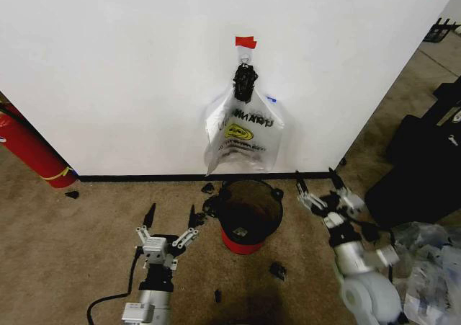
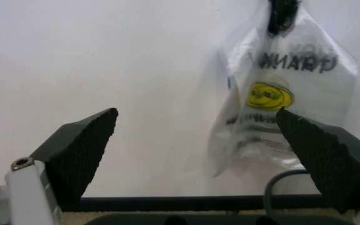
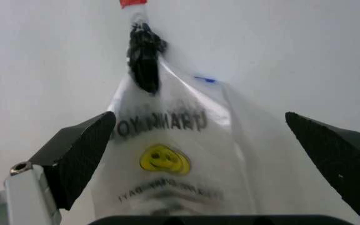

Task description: Pick up the garbage bag from the wall and place it over the trash bin.

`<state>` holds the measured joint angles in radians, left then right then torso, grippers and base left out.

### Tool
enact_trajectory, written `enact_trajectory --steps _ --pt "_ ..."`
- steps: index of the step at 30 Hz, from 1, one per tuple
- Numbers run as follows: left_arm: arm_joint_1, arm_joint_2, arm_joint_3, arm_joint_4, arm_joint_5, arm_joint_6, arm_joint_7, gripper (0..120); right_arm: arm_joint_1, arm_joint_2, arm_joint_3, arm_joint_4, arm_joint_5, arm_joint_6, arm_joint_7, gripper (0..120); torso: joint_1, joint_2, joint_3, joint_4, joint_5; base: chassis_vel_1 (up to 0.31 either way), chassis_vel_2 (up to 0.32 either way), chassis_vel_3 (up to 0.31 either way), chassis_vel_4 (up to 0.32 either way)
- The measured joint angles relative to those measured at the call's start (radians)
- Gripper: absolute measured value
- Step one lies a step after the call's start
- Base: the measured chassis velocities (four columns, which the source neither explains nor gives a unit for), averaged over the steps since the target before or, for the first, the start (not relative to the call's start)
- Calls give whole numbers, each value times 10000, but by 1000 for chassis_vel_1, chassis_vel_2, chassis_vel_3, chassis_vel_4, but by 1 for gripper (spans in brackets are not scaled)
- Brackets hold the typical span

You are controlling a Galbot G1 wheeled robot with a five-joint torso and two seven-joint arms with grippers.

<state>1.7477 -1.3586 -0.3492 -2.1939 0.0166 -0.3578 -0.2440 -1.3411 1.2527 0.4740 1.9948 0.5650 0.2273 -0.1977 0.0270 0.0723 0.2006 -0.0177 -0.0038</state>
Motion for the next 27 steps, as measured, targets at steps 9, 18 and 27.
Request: enact_trajectory --steps 9,18,27 --pt "323 -321 -558 -275 38 -210 -70 100 2379 -433 -1542 -1311 718 -483 -228 100 0 -2 1 6 0 0 0 0 0" --pt "250 -488 -935 -76 -133 -264 -115 100 4696 -212 -2845 -3368 1917 -679 -434 100 0 -2 0 4 0 0 0 0 0" --pt "180 -688 -1148 41 -186 -251 -116 100 6640 215 -3497 -5120 3271 -777 -1049 100 0 -2 0 5 -1 0 0 0 0"
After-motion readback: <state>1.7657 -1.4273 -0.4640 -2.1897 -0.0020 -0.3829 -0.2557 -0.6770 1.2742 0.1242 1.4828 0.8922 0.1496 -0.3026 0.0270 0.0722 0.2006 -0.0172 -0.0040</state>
